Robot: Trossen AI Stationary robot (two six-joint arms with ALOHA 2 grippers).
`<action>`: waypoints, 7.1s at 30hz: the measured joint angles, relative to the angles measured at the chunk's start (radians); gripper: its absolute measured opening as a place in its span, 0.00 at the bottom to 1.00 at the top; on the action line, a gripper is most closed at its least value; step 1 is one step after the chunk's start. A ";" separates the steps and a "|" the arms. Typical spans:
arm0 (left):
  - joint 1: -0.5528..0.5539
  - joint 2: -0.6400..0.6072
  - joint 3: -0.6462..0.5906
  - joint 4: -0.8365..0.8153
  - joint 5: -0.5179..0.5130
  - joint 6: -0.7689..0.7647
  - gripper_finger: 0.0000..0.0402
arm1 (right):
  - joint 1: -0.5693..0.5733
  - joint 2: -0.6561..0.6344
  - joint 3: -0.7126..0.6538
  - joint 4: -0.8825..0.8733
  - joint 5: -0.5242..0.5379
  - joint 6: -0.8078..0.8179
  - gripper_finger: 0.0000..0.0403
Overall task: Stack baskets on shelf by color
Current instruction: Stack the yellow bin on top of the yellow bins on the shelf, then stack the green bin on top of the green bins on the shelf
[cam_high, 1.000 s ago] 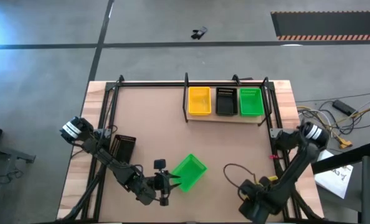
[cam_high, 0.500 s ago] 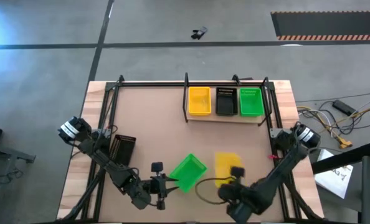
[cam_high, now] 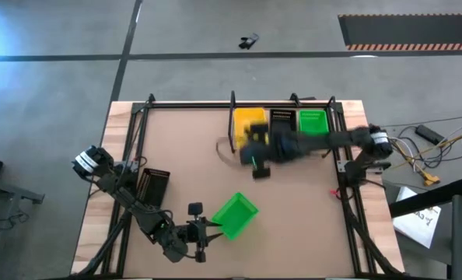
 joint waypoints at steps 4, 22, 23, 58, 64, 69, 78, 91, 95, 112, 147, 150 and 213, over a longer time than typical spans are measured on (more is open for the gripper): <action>0.000 0.000 0.000 0.000 0.000 -0.001 0.26 | -0.199 0.022 0.000 0.020 -0.154 -0.067 0.02; 0.000 0.000 -0.001 0.000 0.000 -0.002 0.26 | -0.312 0.098 -0.001 0.070 -0.293 -0.118 0.02; 0.000 0.000 -0.001 0.000 0.000 -0.002 0.26 | -0.312 0.104 -0.001 0.071 -0.274 -0.118 0.02; -0.033 0.001 -0.001 -0.001 0.001 0.031 0.26 | 0.066 0.039 -0.125 0.166 -0.153 0.188 0.26; -0.082 0.001 0.019 -0.004 0.012 0.127 0.26 | 0.350 0.039 -0.193 0.168 0.048 0.396 0.17; -0.066 0.001 0.033 -0.035 0.152 0.134 0.26 | 0.580 0.039 -0.232 0.173 0.102 0.630 0.12; 0.076 0.001 0.047 -0.116 0.500 0.271 0.27 | 0.947 0.039 -0.279 0.167 0.218 1.064 0.11; 0.203 0.052 0.096 -0.296 0.580 0.397 0.49 | 1.107 0.048 -0.324 0.169 0.533 1.283 0.11; 0.218 0.121 0.129 -0.293 0.580 0.405 0.42 | 1.040 0.047 -0.380 0.159 0.525 1.254 0.11; 0.216 0.166 0.275 -0.350 0.813 0.813 0.00 | 0.719 0.016 -0.353 0.246 0.170 -0.140 0.49; 0.240 0.161 0.351 -0.275 0.677 0.945 0.26 | 0.648 0.197 -0.344 0.358 -0.052 -0.489 0.03; 0.240 0.141 0.362 -0.291 0.625 0.963 0.39 | 0.659 0.205 -0.333 0.350 -0.064 -0.386 0.03; 0.105 0.068 0.232 -0.475 -0.131 0.129 0.54 | -0.475 -0.093 -0.285 -0.612 -0.102 0.057 0.27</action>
